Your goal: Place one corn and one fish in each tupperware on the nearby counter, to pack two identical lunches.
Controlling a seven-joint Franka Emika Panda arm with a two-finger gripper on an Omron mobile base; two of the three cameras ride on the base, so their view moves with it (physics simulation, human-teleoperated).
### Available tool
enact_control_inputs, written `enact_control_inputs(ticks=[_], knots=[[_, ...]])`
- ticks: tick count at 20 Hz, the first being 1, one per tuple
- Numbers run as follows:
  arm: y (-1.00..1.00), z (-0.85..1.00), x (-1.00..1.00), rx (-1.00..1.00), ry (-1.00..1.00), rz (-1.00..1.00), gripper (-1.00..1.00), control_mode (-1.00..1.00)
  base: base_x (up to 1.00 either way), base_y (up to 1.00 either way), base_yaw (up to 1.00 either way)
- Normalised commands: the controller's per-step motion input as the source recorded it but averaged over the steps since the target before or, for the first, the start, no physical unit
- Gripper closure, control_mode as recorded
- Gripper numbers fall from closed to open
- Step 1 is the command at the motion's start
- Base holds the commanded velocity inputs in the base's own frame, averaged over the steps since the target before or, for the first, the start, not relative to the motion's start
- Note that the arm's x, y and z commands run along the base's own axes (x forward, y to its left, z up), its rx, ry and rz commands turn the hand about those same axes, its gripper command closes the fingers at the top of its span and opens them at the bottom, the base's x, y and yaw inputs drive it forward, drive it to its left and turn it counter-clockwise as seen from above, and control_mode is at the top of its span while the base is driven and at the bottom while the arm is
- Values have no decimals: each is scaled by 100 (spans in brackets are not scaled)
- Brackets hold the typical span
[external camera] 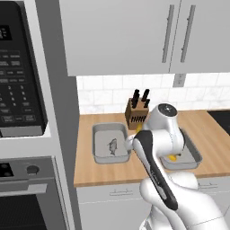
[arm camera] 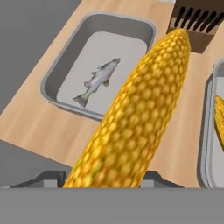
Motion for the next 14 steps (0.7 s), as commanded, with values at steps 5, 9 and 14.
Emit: enact_control_inputs(ticks=[5,9,14], knots=[[5,-29,52,-2,5,0,100,-100,0,0,0],[13,-31,34,-8,3,0,100,-100,0,0,0],[16,-28,33,-9,0,0,100,-100,0,0,0]])
